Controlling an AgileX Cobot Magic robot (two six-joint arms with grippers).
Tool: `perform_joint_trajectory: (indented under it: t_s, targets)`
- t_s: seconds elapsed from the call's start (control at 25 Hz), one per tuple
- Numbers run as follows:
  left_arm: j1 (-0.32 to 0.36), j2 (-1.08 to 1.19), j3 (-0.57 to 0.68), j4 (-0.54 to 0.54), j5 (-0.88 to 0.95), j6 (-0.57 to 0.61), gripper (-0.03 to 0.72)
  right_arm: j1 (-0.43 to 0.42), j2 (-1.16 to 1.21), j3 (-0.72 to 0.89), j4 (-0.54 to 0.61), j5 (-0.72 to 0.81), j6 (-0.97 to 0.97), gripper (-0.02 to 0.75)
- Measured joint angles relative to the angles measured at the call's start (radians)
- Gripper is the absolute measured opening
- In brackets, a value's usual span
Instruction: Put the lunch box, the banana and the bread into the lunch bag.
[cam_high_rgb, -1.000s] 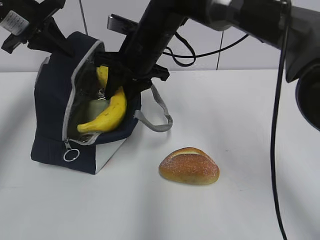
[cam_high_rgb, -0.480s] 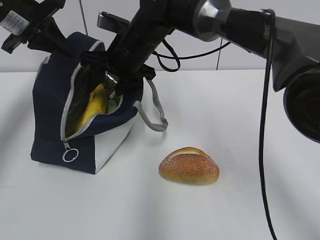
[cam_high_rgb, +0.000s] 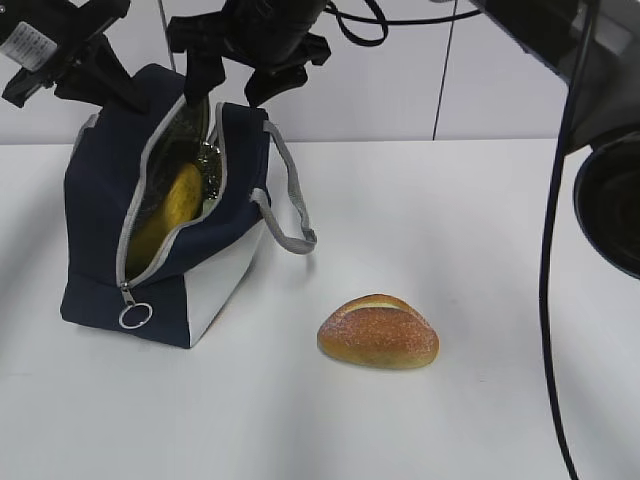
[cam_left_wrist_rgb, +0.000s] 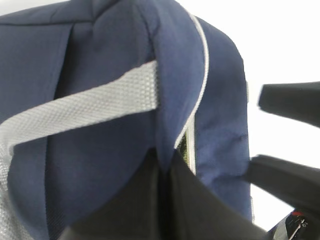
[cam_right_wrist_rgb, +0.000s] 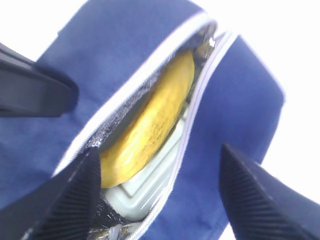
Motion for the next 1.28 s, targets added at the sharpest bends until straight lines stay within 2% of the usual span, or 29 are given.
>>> perform_joint_trajectory:
  t_s: [0.16, 0.28, 0.64, 1.0, 1.28]
  targets:
    - [0.0, 0.001, 0.0, 0.001, -0.001, 0.0, -0.003, -0.001, -0.031, -0.003, -0.015, 0.01, 0.0, 0.542]
    - [0.0, 0.001, 0.0, 0.001, -0.001, 0.0, -0.003, -0.001, -0.089, 0.084, -0.054, 0.012, -0.013, 0.542]
    - [0.0, 0.001, 0.0, 0.001, -0.001, 0.0, -0.003, -0.001, -0.391, 0.591, -0.205, 0.012, -0.151, 0.542]
    - [0.0, 0.001, 0.0, 0.001, -0.001, 0.0, -0.003, -0.001, -0.606, 1.013, -0.262, 0.004, -0.243, 0.542]
    - [0.0, 0.001, 0.0, 0.001, -0.001, 0.0, -0.003, -0.001, -0.719, 1.297, -0.266, -0.184, -0.386, 0.542]
